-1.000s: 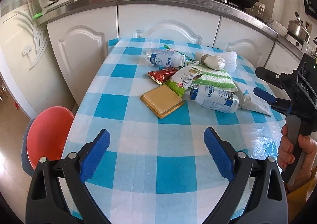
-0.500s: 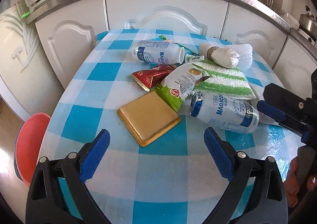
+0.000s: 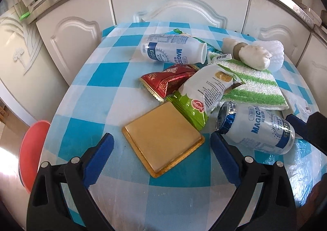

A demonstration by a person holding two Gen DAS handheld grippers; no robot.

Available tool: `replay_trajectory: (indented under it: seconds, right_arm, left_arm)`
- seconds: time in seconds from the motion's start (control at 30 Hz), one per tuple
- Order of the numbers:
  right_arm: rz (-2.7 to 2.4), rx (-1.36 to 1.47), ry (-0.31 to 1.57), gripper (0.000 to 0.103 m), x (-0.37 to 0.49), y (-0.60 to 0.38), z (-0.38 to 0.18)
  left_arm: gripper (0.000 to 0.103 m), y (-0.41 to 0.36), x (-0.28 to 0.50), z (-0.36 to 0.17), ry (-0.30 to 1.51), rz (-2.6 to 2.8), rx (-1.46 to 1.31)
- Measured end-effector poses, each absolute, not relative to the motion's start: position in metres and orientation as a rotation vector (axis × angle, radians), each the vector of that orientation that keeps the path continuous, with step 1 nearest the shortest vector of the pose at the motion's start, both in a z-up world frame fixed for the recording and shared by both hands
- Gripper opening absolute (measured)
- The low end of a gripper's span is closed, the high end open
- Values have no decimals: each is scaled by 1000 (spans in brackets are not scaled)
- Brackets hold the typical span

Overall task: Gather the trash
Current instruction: 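Grasp the gold biscuit with the left tool while the right grasps the white bottle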

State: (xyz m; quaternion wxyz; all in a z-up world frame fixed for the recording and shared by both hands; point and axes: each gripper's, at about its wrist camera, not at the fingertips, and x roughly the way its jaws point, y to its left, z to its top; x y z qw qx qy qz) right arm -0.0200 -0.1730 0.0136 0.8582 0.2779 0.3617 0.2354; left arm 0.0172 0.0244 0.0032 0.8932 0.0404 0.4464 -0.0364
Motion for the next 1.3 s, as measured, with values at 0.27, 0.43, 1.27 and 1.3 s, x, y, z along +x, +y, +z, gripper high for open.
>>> replay_trajectory:
  seconds: [0.27, 0.43, 1.27, 1.3]
  right_arm:
    - [499, 553, 768, 93, -19, -167, 12]
    - [496, 540, 769, 93, -18, -166, 12]
    - [420, 266, 865, 69, -17, -124, 12]
    - [421, 263, 865, 65, -18, -124, 12]
  left_arm:
    - [77, 27, 17, 4, 904, -60, 75]
    - [69, 30, 15, 6, 897, -55, 69]
    - [59, 81, -31, 11, 884, -93, 16]
    - [59, 83, -32, 11, 883, -98, 10]
